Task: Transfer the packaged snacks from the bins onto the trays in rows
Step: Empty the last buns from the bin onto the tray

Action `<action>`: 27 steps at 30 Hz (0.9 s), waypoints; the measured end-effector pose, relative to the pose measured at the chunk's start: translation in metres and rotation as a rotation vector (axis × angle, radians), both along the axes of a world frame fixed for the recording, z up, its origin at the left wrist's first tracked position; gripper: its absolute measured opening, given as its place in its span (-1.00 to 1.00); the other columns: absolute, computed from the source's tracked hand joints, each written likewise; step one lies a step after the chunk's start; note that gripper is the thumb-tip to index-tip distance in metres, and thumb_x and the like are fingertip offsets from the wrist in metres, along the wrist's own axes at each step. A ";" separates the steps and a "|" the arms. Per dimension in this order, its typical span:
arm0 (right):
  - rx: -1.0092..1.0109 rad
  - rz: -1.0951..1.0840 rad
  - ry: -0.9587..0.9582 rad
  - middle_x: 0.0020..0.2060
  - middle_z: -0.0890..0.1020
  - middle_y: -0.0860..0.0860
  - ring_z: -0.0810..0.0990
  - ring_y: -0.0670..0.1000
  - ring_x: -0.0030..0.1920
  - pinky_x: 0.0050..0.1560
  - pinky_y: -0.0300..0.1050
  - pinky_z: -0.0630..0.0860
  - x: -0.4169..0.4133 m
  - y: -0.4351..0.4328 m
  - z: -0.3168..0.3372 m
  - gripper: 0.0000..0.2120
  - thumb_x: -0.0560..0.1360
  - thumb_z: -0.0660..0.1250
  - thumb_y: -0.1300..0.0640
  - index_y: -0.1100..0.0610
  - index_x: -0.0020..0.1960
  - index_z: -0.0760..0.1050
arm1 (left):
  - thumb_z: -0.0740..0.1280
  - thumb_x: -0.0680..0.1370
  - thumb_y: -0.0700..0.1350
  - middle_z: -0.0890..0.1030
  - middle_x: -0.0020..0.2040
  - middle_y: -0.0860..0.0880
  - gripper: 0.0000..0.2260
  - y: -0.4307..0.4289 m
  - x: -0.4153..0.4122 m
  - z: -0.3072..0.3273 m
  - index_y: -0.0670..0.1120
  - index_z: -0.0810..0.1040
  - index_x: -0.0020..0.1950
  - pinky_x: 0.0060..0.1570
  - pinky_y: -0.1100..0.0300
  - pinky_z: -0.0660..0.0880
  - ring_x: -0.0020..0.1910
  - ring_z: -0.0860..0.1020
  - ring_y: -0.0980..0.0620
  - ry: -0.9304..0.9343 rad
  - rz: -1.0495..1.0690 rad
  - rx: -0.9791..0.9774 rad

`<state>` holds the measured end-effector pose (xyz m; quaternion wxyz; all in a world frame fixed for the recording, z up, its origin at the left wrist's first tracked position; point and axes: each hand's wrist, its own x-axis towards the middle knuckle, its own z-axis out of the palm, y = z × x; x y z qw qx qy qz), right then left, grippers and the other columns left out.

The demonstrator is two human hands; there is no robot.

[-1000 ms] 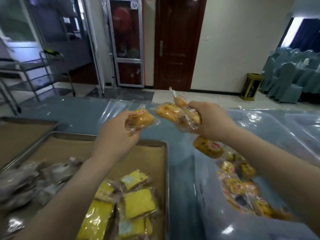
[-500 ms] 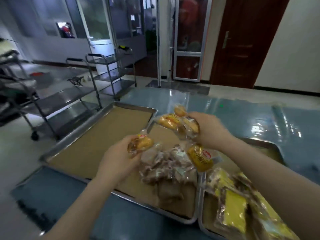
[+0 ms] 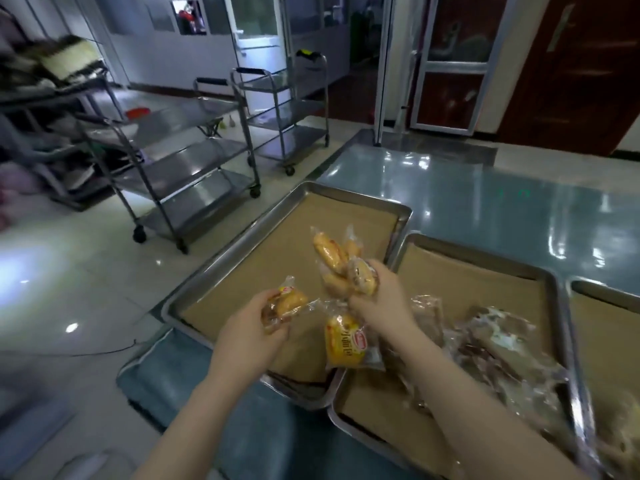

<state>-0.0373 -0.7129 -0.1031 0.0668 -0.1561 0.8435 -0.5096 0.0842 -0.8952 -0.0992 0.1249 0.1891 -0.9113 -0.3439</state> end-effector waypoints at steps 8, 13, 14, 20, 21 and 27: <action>0.127 0.009 -0.007 -0.13 0.58 -0.17 0.52 -0.16 -0.17 -0.26 -0.32 0.38 -0.034 -0.072 -0.070 -0.57 0.31 0.53 0.07 -0.18 0.07 0.43 | 0.42 0.42 -0.01 0.56 -0.05 0.24 -0.56 -0.078 -0.060 -0.044 0.17 0.43 0.28 -0.17 0.26 0.45 -0.11 0.53 0.25 -0.108 -0.003 -0.001; 0.181 0.007 -0.051 -0.01 0.56 -0.12 0.56 -0.06 -0.02 -0.14 -0.19 0.47 -0.044 -0.097 -0.081 -0.58 0.36 0.46 0.09 -0.21 0.10 0.38 | 0.44 0.41 0.05 0.50 0.08 0.22 -0.39 -0.099 -0.069 -0.069 0.28 0.23 0.38 -0.05 0.28 0.46 0.05 0.53 0.18 -0.191 -0.135 -0.007; 0.192 0.035 -0.081 0.12 0.52 -0.11 0.54 -0.04 0.09 -0.05 -0.17 0.48 -0.044 -0.102 -0.083 -0.53 0.37 0.46 0.05 -0.22 0.17 0.35 | 0.44 0.40 0.10 0.47 0.16 0.21 -0.29 -0.105 -0.071 -0.070 0.33 0.12 0.41 0.04 0.24 0.45 0.08 0.50 0.21 -0.210 -0.171 0.031; 0.334 0.115 -0.171 0.53 -0.20 -0.13 -0.30 0.09 0.49 0.45 0.16 -0.15 -0.021 -0.122 -0.083 0.08 0.30 0.51 -0.16 -0.34 0.47 -0.24 | 0.31 0.41 0.29 0.09 0.53 0.10 -0.14 -0.136 -0.074 -0.074 0.29 -0.26 0.47 0.43 -0.19 0.04 0.51 0.02 -0.01 -0.291 -0.386 -0.100; 0.344 0.093 -0.153 0.52 -0.23 -0.13 -0.34 0.12 0.48 0.45 0.18 -0.18 -0.016 -0.122 -0.080 0.07 0.31 0.50 -0.17 -0.33 0.47 -0.25 | 0.29 0.44 0.27 0.09 0.52 0.12 -0.19 -0.140 -0.072 -0.073 0.27 -0.19 0.49 0.43 -0.18 0.02 0.51 0.00 0.01 -0.260 -0.412 -0.103; 0.362 -0.010 -0.050 0.53 0.00 -0.13 -0.14 0.05 0.52 0.46 0.02 -0.06 0.019 -0.115 -0.046 -0.17 0.42 0.40 -0.16 -0.21 0.53 -0.01 | 0.36 0.50 -0.01 0.38 0.28 0.28 -0.53 -0.152 -0.067 -0.053 0.40 0.26 0.26 0.13 0.34 0.29 0.26 0.37 0.21 -0.016 -0.631 -0.026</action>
